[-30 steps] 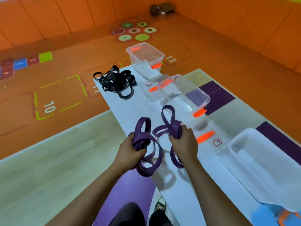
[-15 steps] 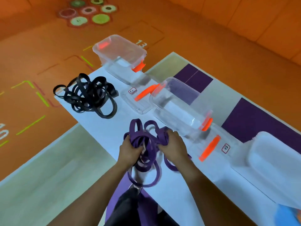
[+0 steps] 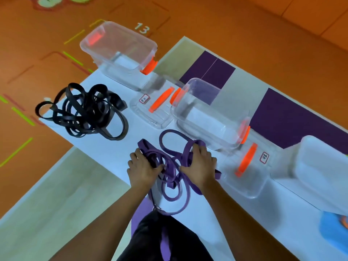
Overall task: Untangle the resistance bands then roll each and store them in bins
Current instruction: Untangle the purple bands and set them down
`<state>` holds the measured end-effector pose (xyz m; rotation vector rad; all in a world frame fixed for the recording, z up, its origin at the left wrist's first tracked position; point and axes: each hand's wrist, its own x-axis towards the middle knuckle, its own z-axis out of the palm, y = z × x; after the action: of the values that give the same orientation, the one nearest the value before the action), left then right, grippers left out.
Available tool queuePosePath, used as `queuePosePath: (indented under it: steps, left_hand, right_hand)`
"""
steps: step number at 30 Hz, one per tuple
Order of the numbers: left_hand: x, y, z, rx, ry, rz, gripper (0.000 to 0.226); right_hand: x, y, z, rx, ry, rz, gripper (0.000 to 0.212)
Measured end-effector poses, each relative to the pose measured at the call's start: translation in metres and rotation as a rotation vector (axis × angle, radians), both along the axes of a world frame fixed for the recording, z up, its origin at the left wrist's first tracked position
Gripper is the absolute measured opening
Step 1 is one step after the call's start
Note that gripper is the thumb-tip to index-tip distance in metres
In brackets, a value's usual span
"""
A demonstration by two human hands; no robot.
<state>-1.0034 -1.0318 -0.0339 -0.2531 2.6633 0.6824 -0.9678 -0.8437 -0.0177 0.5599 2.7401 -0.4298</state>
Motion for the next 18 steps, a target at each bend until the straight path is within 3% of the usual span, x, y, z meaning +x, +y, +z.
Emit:
queuePosePath:
  steps: [8,14,18]
  left_hand:
    - [-0.005,-0.003,0.009,-0.073,0.085,-0.418,0.087]
    - [0.005,0.006,0.031,0.0,0.262,-0.576,0.045]
    - [0.02,0.02,0.041,-0.001,0.362,-0.702,0.026]
  right_hand:
    - [0.017,-0.005,0.004,-0.051,0.042,-0.063,0.087]
    - [0.032,-0.005,0.017,-0.109,0.256,-0.065,0.05]
    - [0.05,-0.003,0.026,-0.099,0.437,-0.084,0.045]
